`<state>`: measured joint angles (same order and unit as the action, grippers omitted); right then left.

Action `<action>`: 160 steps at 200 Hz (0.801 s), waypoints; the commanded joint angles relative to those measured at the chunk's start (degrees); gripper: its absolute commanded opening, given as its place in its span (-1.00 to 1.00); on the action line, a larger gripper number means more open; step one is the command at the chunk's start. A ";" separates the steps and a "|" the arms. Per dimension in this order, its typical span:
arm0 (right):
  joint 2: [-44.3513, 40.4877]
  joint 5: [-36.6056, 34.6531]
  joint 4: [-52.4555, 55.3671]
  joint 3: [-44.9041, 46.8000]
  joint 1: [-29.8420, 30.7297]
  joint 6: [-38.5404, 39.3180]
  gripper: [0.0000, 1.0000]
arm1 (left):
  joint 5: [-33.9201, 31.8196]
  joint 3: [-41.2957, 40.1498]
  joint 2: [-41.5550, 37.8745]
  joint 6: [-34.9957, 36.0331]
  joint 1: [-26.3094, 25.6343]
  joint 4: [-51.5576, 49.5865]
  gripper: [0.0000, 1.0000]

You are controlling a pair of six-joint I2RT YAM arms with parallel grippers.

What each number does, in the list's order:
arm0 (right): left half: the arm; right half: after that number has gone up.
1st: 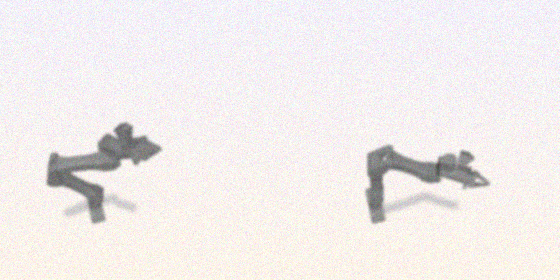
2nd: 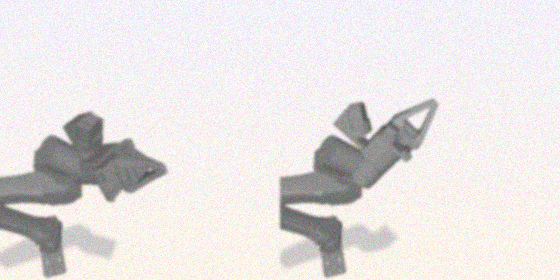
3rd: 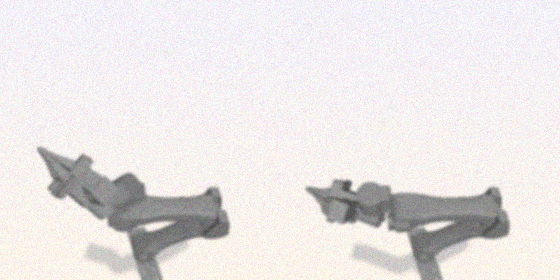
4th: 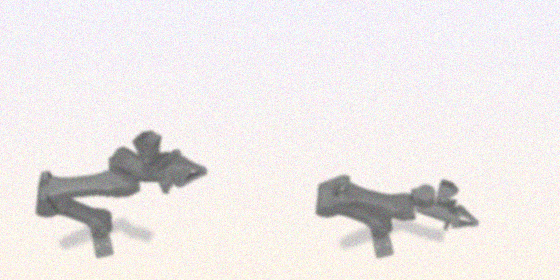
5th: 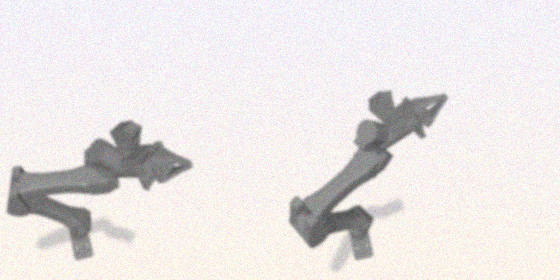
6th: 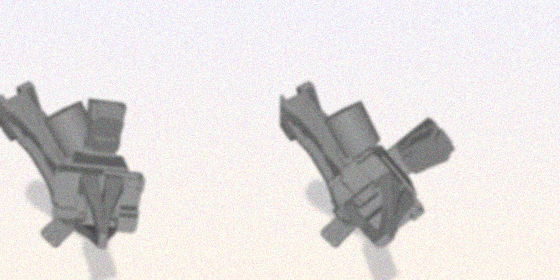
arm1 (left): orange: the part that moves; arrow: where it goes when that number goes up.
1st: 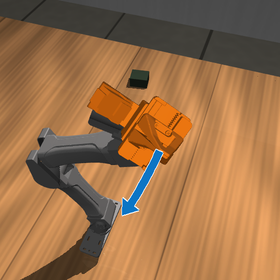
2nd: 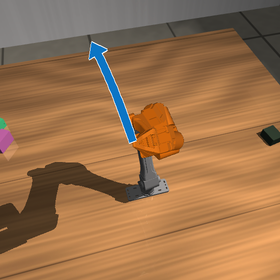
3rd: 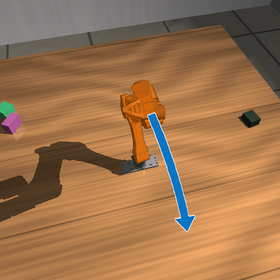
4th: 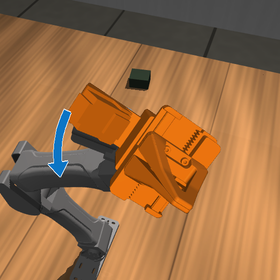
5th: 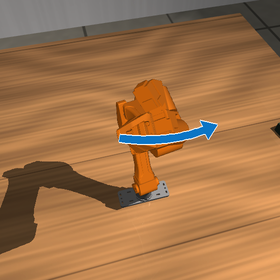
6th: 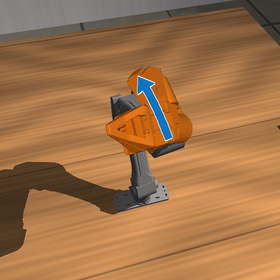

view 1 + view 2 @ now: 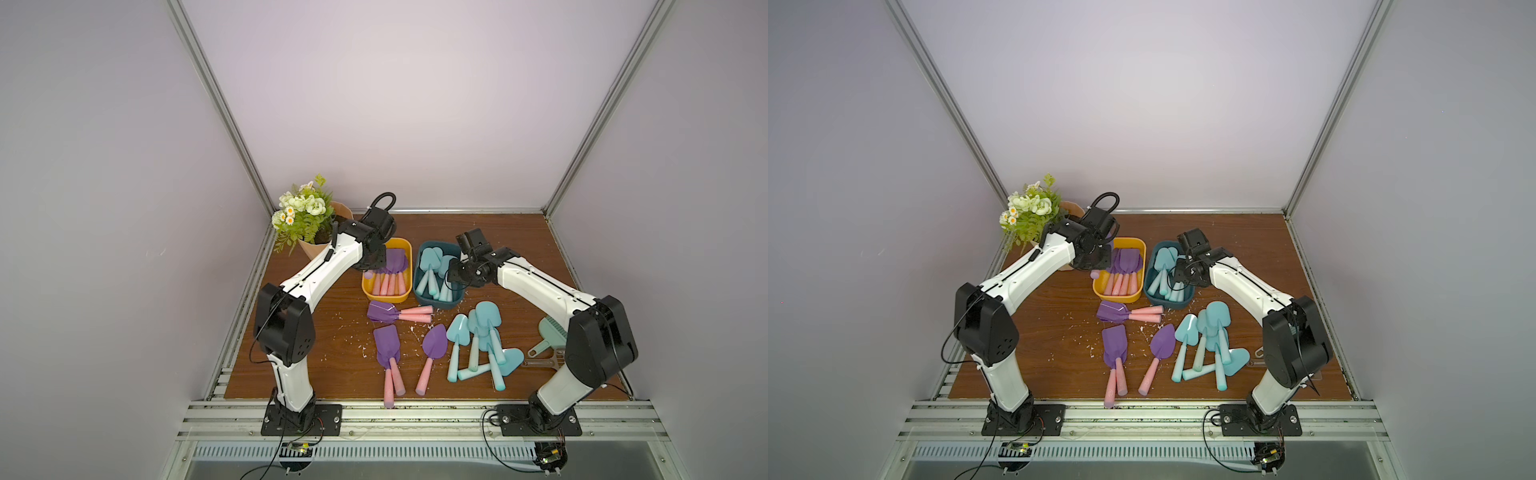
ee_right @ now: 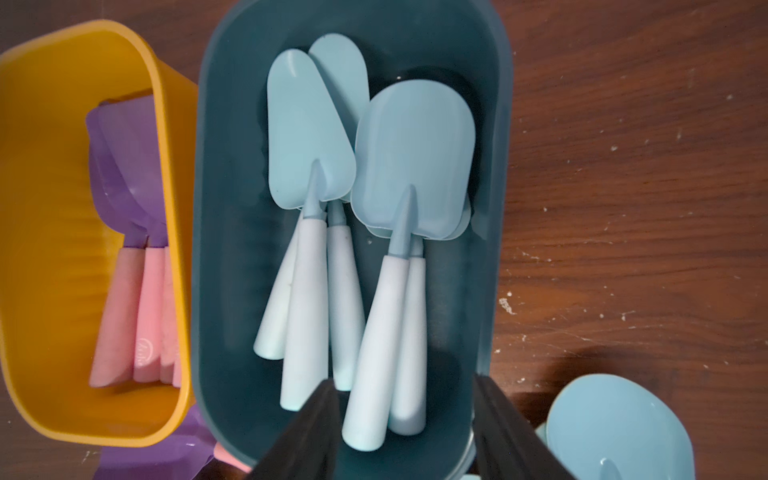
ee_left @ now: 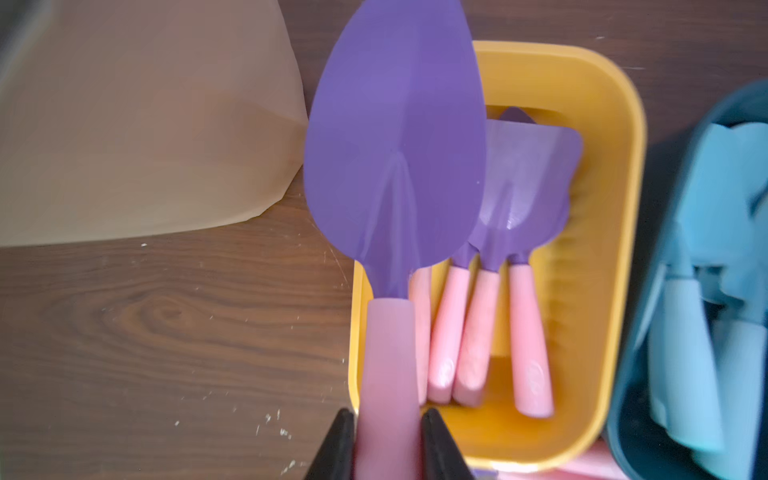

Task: Sort the small shovels by color and place them into the storage box
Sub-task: Place the shovel in the storage box.

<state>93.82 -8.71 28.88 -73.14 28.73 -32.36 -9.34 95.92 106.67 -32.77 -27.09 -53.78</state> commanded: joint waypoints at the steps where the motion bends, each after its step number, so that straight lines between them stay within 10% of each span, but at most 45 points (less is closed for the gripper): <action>1: -2.37 -2.50 2.82 -0.69 -0.34 0.03 0.12 | 4.67 -0.87 0.90 0.99 -0.14 6.24 -0.98; 66: -4.61 -4.64 3.55 1.22 -0.47 -0.34 0.12 | 7.84 -4.77 5.13 -0.97 -0.20 12.82 -0.97; 106: -4.55 -4.20 3.38 1.82 -0.43 -0.68 0.12 | 8.42 -7.75 4.29 -1.72 -0.09 13.21 -0.23; 160: -5.00 -1.66 3.87 4.16 -0.43 -1.29 0.12 | 9.34 -10.04 1.67 -2.35 -0.24 14.90 0.03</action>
<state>90.48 -11.62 31.16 -70.78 28.42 -32.62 -0.60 85.84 111.31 -34.28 -26.98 -39.90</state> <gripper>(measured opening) 0.560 0.510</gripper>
